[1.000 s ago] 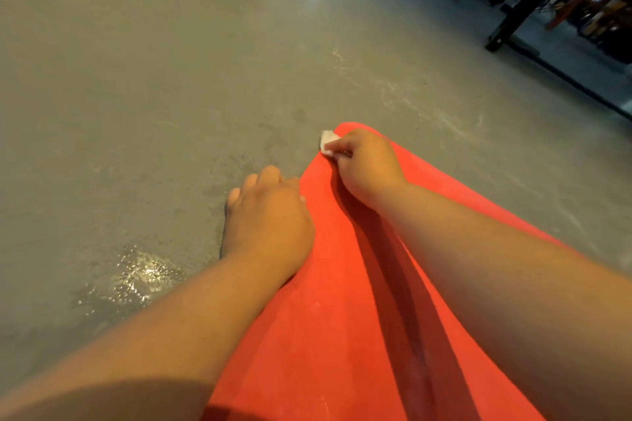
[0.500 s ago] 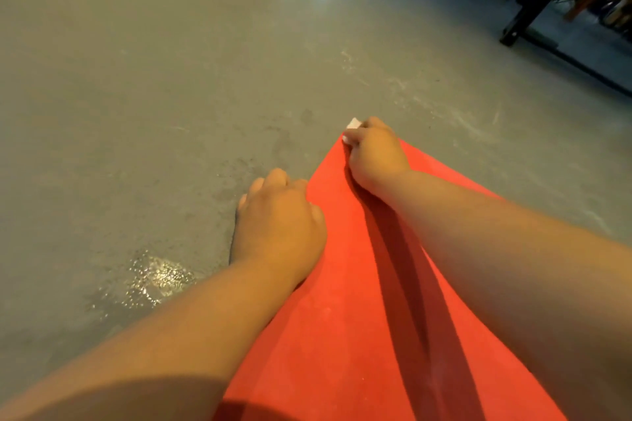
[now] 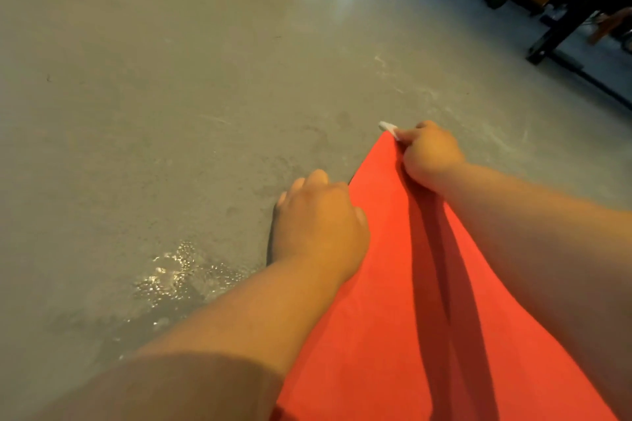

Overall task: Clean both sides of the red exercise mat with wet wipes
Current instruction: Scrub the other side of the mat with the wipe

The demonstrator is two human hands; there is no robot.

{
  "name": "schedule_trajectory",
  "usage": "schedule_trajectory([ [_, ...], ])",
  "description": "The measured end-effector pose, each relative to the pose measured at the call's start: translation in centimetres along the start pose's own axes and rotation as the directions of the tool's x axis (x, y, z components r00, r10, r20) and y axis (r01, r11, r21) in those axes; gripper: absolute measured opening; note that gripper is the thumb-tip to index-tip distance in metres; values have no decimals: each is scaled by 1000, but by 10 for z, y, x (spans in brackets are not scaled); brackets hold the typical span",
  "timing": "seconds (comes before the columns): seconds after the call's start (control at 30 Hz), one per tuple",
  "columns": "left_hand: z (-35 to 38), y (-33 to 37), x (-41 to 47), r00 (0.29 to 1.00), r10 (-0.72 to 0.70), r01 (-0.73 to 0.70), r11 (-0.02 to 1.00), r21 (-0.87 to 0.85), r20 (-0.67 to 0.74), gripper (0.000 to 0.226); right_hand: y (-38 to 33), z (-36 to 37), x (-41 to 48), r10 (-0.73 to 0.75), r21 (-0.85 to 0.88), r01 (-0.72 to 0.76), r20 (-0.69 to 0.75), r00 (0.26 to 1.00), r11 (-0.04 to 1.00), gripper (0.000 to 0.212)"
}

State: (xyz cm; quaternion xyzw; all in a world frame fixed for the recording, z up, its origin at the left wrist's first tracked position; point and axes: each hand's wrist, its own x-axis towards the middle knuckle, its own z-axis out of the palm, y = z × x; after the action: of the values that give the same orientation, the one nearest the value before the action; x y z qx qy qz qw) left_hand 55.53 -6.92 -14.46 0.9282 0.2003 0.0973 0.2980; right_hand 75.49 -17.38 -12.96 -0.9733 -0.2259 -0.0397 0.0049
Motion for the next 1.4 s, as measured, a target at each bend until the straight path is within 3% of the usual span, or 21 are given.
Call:
schedule_trajectory([
  [0.13, 1, 0, 3, 1000, -8, 8, 1000, 2, 6, 22, 24, -4, -2, 249, -237, -229, 55, 967, 944, 40],
  [0.23, 1, 0, 3, 1000, -16, 16, 1000, -9, 14, 21, 16, 1, 1, 267, -8, -267, 30, 963, 964, 38],
  [0.33, 2, 1, 4, 1000, -22, 22, 999, -44, 2, 21, -5, 7, -7, 34, 177, -23, -61, 998, 984, 39],
  [0.4, 4, -1, 3, 1000, -16, 14, 995, -94, -20, 23, -23, 8, -25, -242, 211, 263, -119, 963, 942, 37],
  [0.47, 5, -3, 2, 999, -15, 6, 982, -191, -48, 30, -19, 8, -39, -382, 177, 404, -146, 912, 897, 39],
  [0.5, 7, -3, 2, 998, -17, 3, 973, -231, -59, 33, -7, 8, -40, -331, 140, 352, -154, 931, 925, 39],
  [0.57, 9, -4, 3, 998, -22, 5, 970, -245, -65, 35, 27, 5, -41, -46, 9, 48, -145, 988, 999, 31],
  [0.63, 11, -6, 5, 997, -36, 19, 969, -248, -66, 35, 45, 7, -46, 211, -57, -220, -137, 968, 974, 25],
  [0.67, 11, -6, 6, 997, -47, 29, 966, -258, -63, 36, 40, 11, -50, 231, -25, -237, -135, 964, 971, 24],
  [0.77, 10, -5, 8, 996, -66, 45, 956, -288, -62, 38, 7, 15, -69, 26, 156, -3, -145, 989, 988, 23],
  [0.87, 7, -5, 7, 994, -80, 53, 948, -313, -73, 35, -20, 11, -106, -254, 269, 295, -179, 951, 917, 27],
  [0.97, 5, -7, 4, 996, -33, 7, 950, -312, -78, 35, -12, 5, -116, -378, 239, 407, -159, 912, 882, 41],
  [1.03, 2, -12, 3, 999, 53, -55, 968, -244, -14, 40, 10, 4, -99, -223, 147, 243, -140, 965, 959, 40],
  [1.1, -3, -20, 2, 981, 173, -156, 972, -177, 85, 42, 26, 5, -85, 65, 94, -52, -132, 989, 994, 31],
  [1.17, -8, -29, -3, 956, 261, -243, 959, -143, 129, 39, 8, 6, -90, 160, 165, -142, -104, 982, 976, 28],
  [1.2, -11, -33, -8, 949, 295, -285, 954, -96, 114, 41, -10, 5, -98, 120, 211, -98, -94, 988, 973, 27],
  [1.27, -13, -41, -21, 945, 322, -324, 946, 28, 50, 48, -47, 6, -127, -100, 312, 136, -128, 987, 940, 28],
  [1.33, -16, -47, -31, 955, 297, -297, 948, 111, 14, 53, -67, 2, -162, -329, 368, 364, -156, 931, 856, 34],
  [1.4, -17, -49, -33, 960, 280, -279, 948, 152, 15, 55, -58, -1, -166, -417, 349, 435, -130, 900, 830, 39],
])
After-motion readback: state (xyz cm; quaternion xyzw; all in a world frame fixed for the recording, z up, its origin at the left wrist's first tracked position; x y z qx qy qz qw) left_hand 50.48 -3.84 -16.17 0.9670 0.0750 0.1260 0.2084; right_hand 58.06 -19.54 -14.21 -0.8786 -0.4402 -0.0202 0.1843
